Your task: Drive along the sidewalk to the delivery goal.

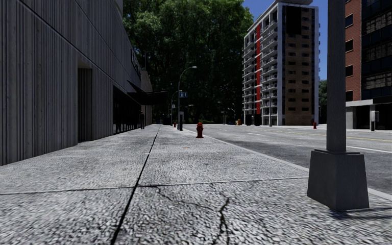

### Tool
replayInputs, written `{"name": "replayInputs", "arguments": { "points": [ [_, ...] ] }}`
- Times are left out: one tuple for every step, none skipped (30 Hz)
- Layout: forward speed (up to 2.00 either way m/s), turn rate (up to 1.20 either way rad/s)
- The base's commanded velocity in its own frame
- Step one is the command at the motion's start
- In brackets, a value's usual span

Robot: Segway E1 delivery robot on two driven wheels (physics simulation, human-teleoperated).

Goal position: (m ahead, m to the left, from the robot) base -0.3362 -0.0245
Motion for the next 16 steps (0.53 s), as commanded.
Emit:
{"name": "replayInputs", "arguments": {
  "points": [
    [0.0, 0.0],
    [0.0, 0.0],
    [0.0, 0.0],
    [0.0, 0.0],
    [0.0, 0.0],
    [0.0, 0.0],
    [0.0, 0.0],
    [0.0, 0.0],
    [0.0, 0.0],
    [0.0, 0.0],
    [0.0, 0.0],
    [0.0, 0.0],
    [0.0, 0.0],
    [0.0, 0.0],
    [0.0, 0.0],
    [0.0, 0.0]
  ]
}}
